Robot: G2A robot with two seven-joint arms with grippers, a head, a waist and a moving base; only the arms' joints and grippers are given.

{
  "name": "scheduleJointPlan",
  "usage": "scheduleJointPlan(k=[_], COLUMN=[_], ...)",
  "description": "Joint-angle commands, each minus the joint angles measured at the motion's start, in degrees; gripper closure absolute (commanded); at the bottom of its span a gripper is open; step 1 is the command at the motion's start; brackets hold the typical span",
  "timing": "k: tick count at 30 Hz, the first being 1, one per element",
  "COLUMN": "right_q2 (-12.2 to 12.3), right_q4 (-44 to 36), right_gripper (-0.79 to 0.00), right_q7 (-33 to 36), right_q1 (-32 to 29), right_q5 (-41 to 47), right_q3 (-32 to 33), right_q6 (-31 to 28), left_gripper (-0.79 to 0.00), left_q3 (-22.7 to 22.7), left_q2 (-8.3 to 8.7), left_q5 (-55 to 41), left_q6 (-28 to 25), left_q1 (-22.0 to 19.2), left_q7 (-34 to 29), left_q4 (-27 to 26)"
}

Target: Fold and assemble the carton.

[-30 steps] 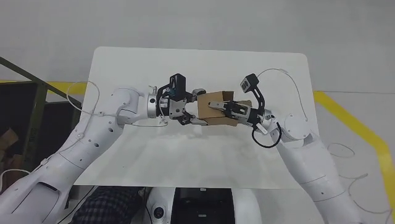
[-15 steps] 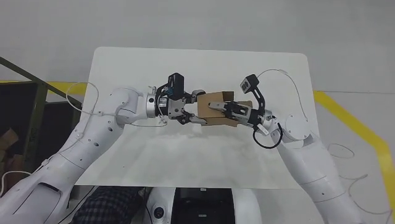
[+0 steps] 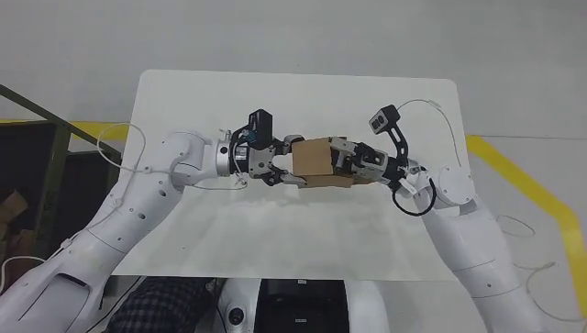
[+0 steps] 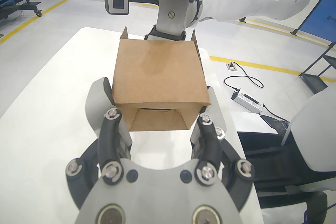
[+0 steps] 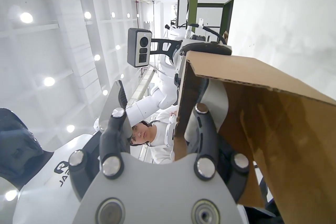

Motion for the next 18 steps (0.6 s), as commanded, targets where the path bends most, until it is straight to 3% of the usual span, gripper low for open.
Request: scheduleJointPlan(k=[1, 2, 10, 18], right_q2=[0.3, 0.4, 1.5, 2.0], right_q4=[0.4, 0.6, 1.7, 1.4], right_gripper=[-0.117, 0.000, 0.000, 0.000], right_q7=[0.9, 1.4, 6.0, 10.4], right_q1=[-0.1, -0.1, 0.9, 3.6], right_q5=[0.6, 0.8, -1.1, -7.6], right_q3=[1.4, 2.1, 5.0, 2.4], right_q6=[0.5, 0.9, 5.7, 9.1], left_gripper=[-0.348, -0.345, -0.329, -0.326], left_q3=[-0.1, -0.2, -0.6, -0.5], left_q2=[0.10, 0.15, 0.63, 1.07], left_q5=[0.0, 0.1, 1.1, 1.8], left_q6=[0.0, 0.0, 0.0, 0.0], left_q1=[0.1, 0.2, 0.7, 0.9], left_q7=[0.2, 0.3, 1.4, 2.9], left_q4=[-0.1, -0.3, -1.2, -1.9])
